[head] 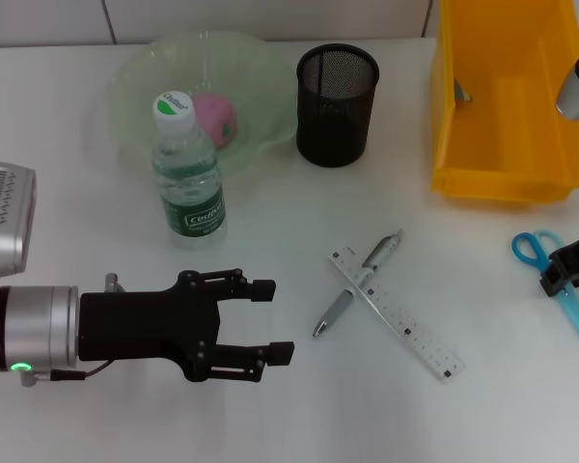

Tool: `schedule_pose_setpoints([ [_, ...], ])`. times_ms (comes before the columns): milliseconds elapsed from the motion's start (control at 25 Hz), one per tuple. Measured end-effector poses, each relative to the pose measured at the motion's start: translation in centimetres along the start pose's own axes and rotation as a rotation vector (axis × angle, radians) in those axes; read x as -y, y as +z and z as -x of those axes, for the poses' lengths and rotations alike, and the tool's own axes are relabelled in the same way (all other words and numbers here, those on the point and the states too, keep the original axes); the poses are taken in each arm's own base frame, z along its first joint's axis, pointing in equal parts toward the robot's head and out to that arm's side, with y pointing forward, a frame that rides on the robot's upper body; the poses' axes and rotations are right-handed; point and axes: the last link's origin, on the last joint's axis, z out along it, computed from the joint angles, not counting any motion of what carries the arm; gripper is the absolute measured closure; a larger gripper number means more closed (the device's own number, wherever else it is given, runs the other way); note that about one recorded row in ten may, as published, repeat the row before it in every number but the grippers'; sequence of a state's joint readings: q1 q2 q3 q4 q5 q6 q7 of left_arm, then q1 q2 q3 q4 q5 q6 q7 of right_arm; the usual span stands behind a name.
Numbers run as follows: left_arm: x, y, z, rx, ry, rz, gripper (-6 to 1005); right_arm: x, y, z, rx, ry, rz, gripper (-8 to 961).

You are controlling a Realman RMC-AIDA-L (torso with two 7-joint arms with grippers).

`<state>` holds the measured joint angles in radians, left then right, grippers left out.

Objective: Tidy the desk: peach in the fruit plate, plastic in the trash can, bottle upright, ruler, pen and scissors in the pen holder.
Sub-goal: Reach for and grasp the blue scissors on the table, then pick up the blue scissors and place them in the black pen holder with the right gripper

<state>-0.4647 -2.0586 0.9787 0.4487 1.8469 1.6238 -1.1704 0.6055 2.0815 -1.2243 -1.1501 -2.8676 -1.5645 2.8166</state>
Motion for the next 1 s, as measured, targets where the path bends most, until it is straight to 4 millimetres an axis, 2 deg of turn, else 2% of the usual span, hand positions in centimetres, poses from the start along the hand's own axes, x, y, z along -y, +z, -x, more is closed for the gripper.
schedule_pose_setpoints([
  [720,0.0,-0.1,0.1,0.000,-0.001,-0.003,174,-0.1,-0.4,0.1,0.024,-0.016,-0.009,735],
  [840,0.0,-0.1,0.1,0.000,-0.005,-0.001,174,-0.1,-1.4,-0.2,0.054,-0.031,0.009,735],
  [880,0.0,-0.1,0.0,-0.001,-0.007,0.002,174,-0.6,-2.4,-0.6,0.081,-0.056,0.056,735],
  [920,0.0,-0.1,0.0,-0.001,-0.007,0.002,174,-0.6,-2.4,-0.6,0.081,-0.056,0.056,735],
  [1000,0.0,-0.3,-0.1,-0.001,-0.008,0.001,174,-0.9,-4.4,-1.1,0.136,-0.092,0.161,734],
])
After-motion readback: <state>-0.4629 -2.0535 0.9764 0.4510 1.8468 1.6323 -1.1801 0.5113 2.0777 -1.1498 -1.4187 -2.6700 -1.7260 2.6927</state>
